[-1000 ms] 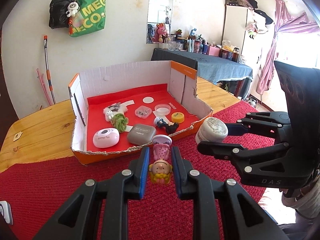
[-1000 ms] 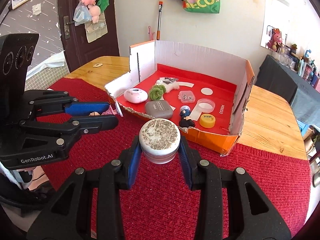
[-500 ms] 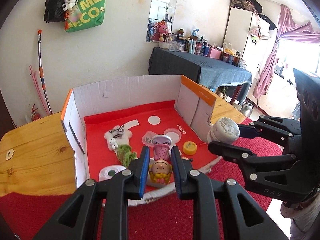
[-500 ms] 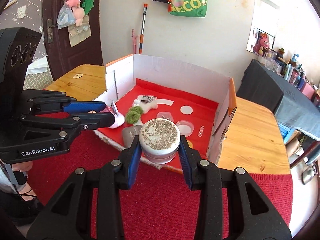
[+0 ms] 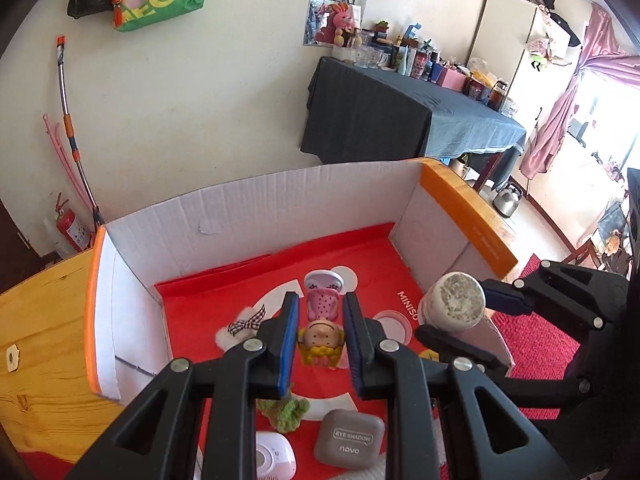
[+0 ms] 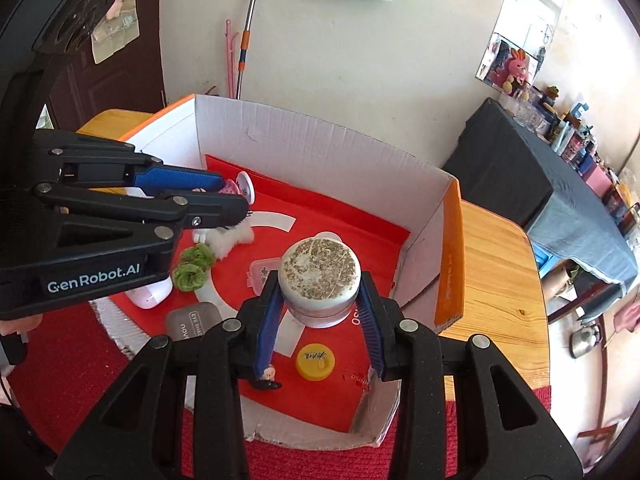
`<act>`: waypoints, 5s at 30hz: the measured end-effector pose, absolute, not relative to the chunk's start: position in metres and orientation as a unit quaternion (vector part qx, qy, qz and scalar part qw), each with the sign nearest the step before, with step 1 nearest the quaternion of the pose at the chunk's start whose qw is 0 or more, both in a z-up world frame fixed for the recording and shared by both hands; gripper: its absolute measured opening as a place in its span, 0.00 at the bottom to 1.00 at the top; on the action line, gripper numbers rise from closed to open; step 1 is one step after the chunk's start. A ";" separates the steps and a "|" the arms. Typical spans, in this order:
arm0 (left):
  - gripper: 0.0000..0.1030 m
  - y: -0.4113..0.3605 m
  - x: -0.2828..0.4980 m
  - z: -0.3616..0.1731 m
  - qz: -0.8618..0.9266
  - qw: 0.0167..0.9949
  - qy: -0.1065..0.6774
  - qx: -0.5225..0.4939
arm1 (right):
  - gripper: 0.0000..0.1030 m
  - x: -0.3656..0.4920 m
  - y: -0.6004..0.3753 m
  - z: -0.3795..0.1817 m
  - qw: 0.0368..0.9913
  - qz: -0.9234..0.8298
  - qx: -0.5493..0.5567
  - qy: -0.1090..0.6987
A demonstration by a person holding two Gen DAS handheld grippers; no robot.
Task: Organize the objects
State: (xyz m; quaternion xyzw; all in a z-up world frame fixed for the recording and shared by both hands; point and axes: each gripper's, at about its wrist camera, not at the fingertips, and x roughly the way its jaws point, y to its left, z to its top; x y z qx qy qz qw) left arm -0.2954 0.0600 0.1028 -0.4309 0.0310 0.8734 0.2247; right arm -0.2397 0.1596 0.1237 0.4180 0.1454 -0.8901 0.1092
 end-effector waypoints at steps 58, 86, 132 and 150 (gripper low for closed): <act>0.22 0.070 -0.364 0.025 0.824 0.201 -0.045 -0.528 | 0.34 -0.312 0.145 0.051 0.069 -0.832 0.536 0.121; 0.24 0.075 -0.365 0.024 0.824 0.200 -0.042 -0.528 | 0.35 -0.316 0.153 0.050 0.073 -0.832 0.536 0.123; 0.40 0.061 -0.326 0.075 0.865 0.163 -0.018 -0.474 | 0.46 -0.291 0.164 0.085 0.087 -0.859 0.490 0.118; 0.68 0.024 -0.263 0.118 0.917 0.118 -0.012 -0.380 | 0.70 -0.251 0.184 0.133 0.097 -0.902 0.413 0.080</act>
